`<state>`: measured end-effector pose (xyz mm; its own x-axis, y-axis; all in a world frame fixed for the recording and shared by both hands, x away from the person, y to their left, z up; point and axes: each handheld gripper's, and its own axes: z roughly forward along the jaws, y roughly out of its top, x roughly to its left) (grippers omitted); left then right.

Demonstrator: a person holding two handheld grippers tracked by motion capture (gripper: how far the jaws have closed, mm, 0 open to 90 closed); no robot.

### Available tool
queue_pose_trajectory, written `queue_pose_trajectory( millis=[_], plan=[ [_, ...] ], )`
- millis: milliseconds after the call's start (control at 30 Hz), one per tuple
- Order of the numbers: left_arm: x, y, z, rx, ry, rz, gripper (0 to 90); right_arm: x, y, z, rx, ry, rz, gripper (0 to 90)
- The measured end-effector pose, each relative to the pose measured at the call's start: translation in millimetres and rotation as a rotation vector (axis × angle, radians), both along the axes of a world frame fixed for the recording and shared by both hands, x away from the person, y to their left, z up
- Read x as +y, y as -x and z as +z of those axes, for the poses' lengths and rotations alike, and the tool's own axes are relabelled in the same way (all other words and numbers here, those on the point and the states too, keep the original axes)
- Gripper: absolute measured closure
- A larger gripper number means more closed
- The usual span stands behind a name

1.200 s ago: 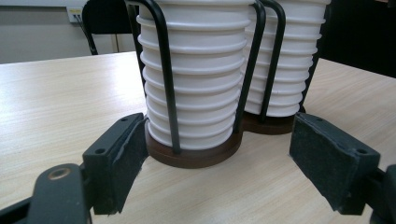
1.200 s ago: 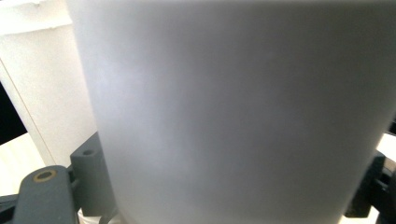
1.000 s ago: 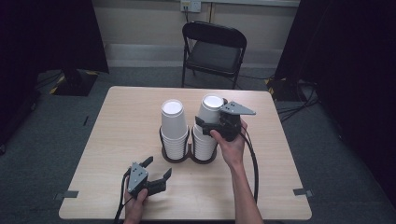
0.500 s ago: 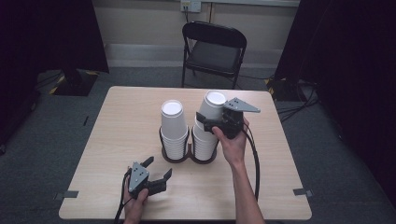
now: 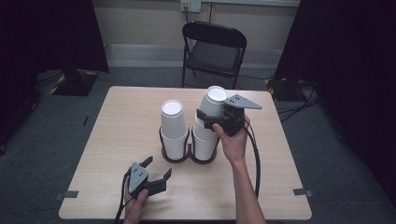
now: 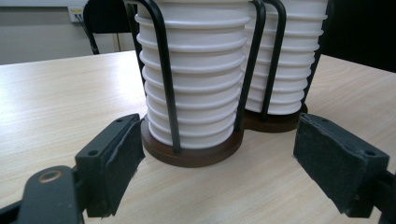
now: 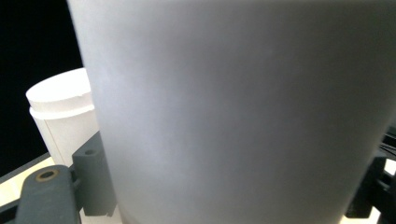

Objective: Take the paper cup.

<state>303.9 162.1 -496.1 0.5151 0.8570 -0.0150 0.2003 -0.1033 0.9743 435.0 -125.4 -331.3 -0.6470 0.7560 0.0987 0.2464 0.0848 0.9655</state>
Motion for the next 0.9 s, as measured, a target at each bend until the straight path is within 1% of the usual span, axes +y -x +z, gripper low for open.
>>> queue_pose_trajectory(
  millis=[67, 133, 233, 333, 400, 467, 533, 600, 633, 667, 733, 900],
  plan=[
    [-0.8, -0.2, 0.0, 0.003, 0.0, -0.008, 15.7, 0.1, -0.3, 1.3, -0.006, -0.005, 0.004, 14.7],
    [-1.5, 0.2, -0.1, 0.0, 0.0, -0.002, 15.6, 0.6, -0.1, 4.2, -0.004, -0.012, 0.003, 14.7],
    [-2.0, 1.4, -0.2, -0.009, 0.0, 0.005, 15.8, 1.5, -0.4, 6.4, -0.011, -0.011, 0.007, 14.7],
    [-2.5, 1.0, 0.1, -0.006, -0.014, 0.007, 16.2, 3.4, 0.2, 9.7, -0.017, -0.01, 0.01, 14.7],
    [-3.2, 1.3, 0.0, -0.008, -0.014, 0.003, 16.2, 4.2, 0.6, 13.0, -0.023, -0.009, 0.012, 14.7],
    [-3.8, 1.8, 0.0, -0.01, -0.016, 0.01, 16.0, 4.9, 1.2, 16.2, -0.029, -0.006, -0.002, 14.7],
    [-3.5, 1.8, -0.1, -0.008, -0.014, 0.014, 16.0, 4.0, 1.2, 17.8, -0.027, -0.013, 0.003, 14.7],
    [-2.9, 1.5, 0.0, -0.01, -0.014, 0.012, 16.3, 3.3, 1.3, 18.9, -0.025, -0.009, 0.001, 14.7],
    [-2.6, 1.5, 0.0, -0.009, -0.012, 0.011, 16.8, 2.6, 0.9, 19.4, -0.03, -0.01, 0.003, 14.7],
    [-2.5, 1.4, -0.2, -0.006, -0.001, 0.004, 17.1, 2.4, 1.4, 20.1, -0.027, -0.017, 0.004, 14.7],
    [-1.4, 1.7, -0.4, -0.01, 0.008, 0.004, 17.2, 2.1, 1.9, 22.3, -0.03, -0.015, 0.004, 14.7],
    [-1.6, 2.3, -0.5, -0.017, 0.006, -0.012, 17.2, -0.3, 2.5, 27.9, -0.04, -0.036, 0.004, 14.7]
  ],
)
